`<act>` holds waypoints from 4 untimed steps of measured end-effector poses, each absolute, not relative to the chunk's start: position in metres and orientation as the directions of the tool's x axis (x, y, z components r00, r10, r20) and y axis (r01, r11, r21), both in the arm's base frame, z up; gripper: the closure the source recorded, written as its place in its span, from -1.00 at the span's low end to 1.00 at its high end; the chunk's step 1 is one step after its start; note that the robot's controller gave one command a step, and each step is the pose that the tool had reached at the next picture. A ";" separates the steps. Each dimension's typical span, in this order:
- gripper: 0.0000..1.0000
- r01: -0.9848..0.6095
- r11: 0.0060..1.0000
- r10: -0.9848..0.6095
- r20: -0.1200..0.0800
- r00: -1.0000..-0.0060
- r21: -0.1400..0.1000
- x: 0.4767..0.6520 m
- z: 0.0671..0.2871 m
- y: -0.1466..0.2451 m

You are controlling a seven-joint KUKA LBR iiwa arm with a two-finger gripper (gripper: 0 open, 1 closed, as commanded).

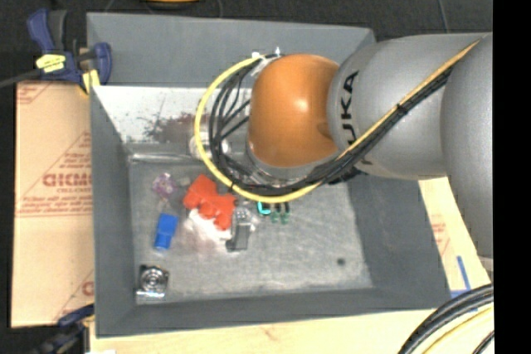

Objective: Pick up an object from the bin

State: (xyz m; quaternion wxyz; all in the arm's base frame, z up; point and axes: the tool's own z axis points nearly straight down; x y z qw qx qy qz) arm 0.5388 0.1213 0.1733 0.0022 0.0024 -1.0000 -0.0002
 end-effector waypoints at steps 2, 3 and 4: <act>-1.00 0.251 0.968 0.251 -0.001 -0.968 0.002 0.603 0.100 0.110; -1.00 0.515 0.857 0.515 0.000 -0.857 0.001 0.590 0.100 0.108; -1.00 0.701 0.713 0.701 -0.005 -0.713 0.004 0.577 0.071 0.099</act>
Offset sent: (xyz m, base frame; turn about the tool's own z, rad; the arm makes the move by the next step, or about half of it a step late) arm 0.0429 -0.0004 -0.1033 0.1029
